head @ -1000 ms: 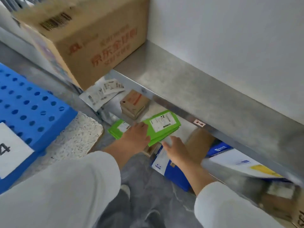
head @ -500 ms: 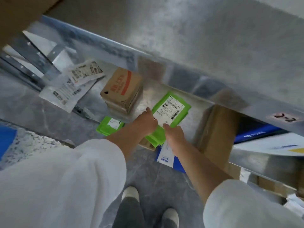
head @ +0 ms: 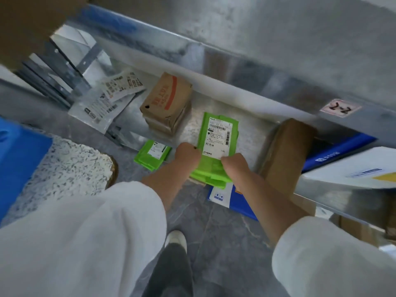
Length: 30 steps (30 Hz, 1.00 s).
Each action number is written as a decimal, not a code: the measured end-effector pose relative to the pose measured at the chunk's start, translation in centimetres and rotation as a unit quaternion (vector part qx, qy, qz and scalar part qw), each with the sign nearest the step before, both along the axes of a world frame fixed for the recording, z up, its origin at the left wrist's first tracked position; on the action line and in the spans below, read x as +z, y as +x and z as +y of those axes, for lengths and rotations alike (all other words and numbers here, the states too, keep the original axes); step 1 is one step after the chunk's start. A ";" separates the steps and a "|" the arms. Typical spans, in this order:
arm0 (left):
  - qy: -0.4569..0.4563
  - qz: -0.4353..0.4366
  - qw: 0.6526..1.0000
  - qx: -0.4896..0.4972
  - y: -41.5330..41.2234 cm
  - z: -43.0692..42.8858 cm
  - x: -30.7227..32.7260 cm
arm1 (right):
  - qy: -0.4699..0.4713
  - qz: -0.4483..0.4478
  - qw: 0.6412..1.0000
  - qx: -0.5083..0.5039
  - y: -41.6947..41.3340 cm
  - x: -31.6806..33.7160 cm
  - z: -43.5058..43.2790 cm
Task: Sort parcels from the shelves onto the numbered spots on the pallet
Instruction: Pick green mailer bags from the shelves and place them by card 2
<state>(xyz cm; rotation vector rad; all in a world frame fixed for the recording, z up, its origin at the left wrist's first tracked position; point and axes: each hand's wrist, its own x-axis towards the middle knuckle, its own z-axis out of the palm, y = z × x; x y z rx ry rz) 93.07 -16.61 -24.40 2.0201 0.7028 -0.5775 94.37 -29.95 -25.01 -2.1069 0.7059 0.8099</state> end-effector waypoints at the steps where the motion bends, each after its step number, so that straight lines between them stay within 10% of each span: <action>1: -0.019 -0.015 0.999 0.021 -0.7 0.2 1.0 | 0.010 -0.008 1.000 0.015 -0.5 1.0 -0.2; 18: 0.097 -0.244 0.960 0.096 -26.1 -4.5 32.7 | 0.231 -0.174 0.936 0.200 -20.7 32.6 -6.0; 30: 0.084 -0.358 0.885 0.284 -42.8 -0.5 41.6 | 0.281 -0.236 0.867 0.338 -32.8 42.0 2.8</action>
